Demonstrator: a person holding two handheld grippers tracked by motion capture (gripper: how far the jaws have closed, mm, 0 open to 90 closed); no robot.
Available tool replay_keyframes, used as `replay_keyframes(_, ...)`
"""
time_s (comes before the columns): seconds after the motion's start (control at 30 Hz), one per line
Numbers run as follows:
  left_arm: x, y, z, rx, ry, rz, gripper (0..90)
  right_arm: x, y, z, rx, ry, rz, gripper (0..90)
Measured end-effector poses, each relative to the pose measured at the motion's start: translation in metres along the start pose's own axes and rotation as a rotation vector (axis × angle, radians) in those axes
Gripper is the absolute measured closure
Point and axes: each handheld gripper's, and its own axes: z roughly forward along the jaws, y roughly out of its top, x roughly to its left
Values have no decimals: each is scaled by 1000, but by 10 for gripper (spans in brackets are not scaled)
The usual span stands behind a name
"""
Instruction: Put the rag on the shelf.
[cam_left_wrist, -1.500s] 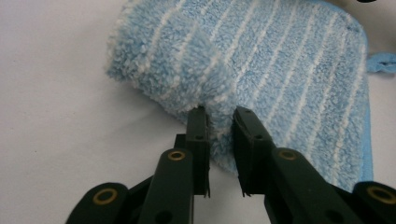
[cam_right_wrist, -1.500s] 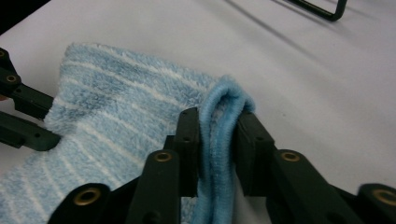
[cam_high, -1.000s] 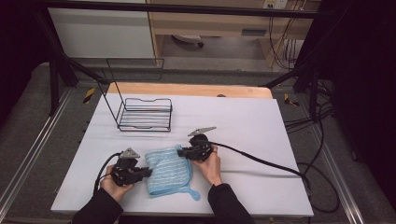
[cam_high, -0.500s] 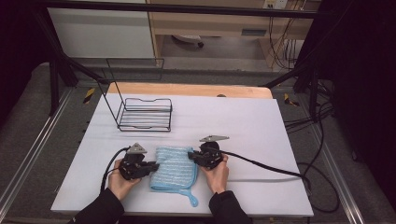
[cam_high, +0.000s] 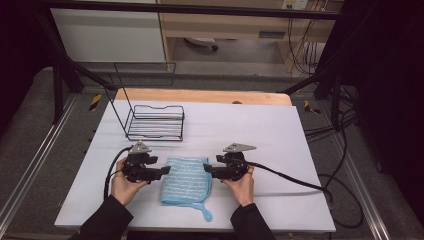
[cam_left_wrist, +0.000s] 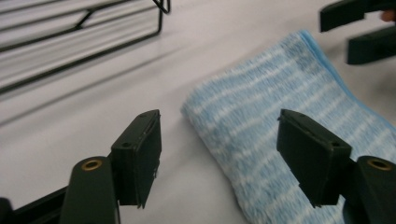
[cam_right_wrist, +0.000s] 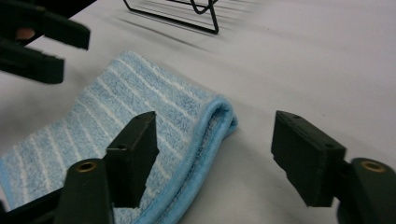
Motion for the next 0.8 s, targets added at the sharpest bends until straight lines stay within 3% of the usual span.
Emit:
replay_keyframes(0.17,3,15,18,31,47,-1,269,-1,-3,-7,6,20,-26,170)
replay_keyframes(0.3,7,17,32,62,38,-36,389,-3,-7,-9,20,24,-34,121)
replay_keyframes(0.43,9,12,41,126,35,-52,512,-3,-11,-9,46,15,-52,109)
replay_keyframes(0.57,9,7,44,135,15,-64,625,-2,-12,-9,50,12,-58,130)
replay_keyframes(0.8,9,4,45,135,6,-68,687,-3,-9,-8,23,17,-40,190)
